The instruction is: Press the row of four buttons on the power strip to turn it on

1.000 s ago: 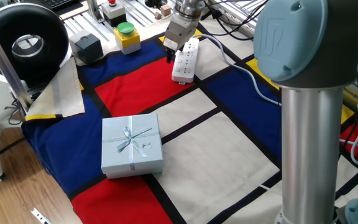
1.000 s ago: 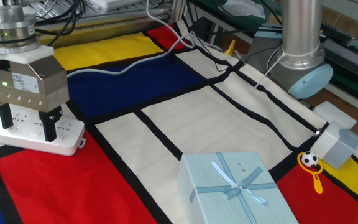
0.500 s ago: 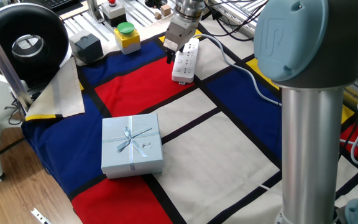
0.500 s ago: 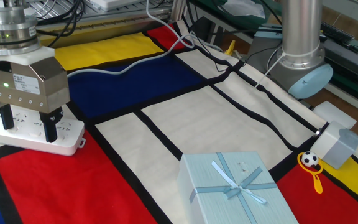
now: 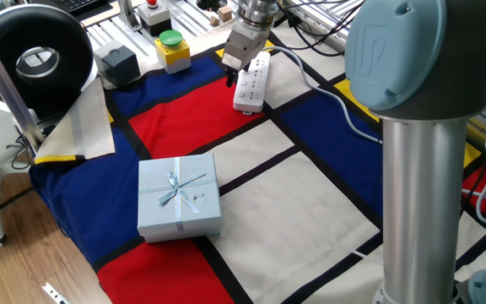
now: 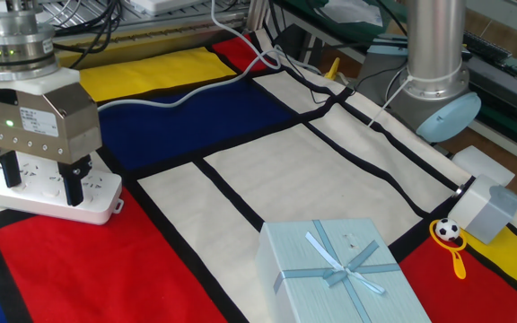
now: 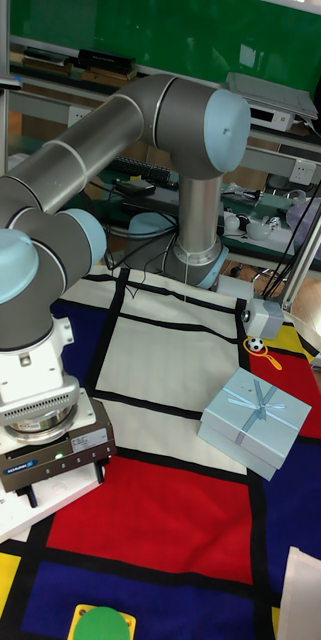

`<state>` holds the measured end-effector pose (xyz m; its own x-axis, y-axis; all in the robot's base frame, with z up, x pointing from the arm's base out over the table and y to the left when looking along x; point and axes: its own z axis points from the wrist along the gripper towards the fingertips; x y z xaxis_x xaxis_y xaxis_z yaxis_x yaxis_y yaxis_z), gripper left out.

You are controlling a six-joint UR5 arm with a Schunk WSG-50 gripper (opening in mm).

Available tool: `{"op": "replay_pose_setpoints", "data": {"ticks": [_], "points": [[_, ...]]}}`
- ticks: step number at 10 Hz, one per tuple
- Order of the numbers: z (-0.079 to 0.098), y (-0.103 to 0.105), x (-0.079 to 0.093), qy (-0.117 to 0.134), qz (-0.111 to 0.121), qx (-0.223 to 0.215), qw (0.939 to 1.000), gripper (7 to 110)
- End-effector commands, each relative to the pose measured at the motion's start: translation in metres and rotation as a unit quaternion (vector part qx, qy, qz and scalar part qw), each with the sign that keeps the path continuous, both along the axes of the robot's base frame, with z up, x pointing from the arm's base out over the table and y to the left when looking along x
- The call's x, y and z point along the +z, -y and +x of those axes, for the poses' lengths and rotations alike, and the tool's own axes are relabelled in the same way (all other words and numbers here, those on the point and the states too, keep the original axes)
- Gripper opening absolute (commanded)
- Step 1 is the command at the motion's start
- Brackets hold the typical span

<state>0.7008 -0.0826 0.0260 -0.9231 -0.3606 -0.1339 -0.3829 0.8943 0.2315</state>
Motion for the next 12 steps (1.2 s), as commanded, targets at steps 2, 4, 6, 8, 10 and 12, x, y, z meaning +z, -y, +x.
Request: {"op": "replay_pose_setpoints", "data": {"ticks": [2,4,6,8,10,12], "points": [[0.0013,-0.0008,0.0007,0.002,0.005,-0.003,1.0,88],[0.0006,-0.0019,0.0003,0.002,0.006,-0.005,1.0,88],[-0.001,-0.0014,-0.0007,0.001,0.006,-0.005,1.0,88],[-0.0015,-0.0017,-0.0012,0.001,0.006,-0.005,1.0,88],[-0.0011,-0.0011,-0.003,0.001,0.006,-0.005,1.0,88],[-0.0004,-0.0011,-0.0041,0.002,0.006,-0.006,1.0,88]]}}
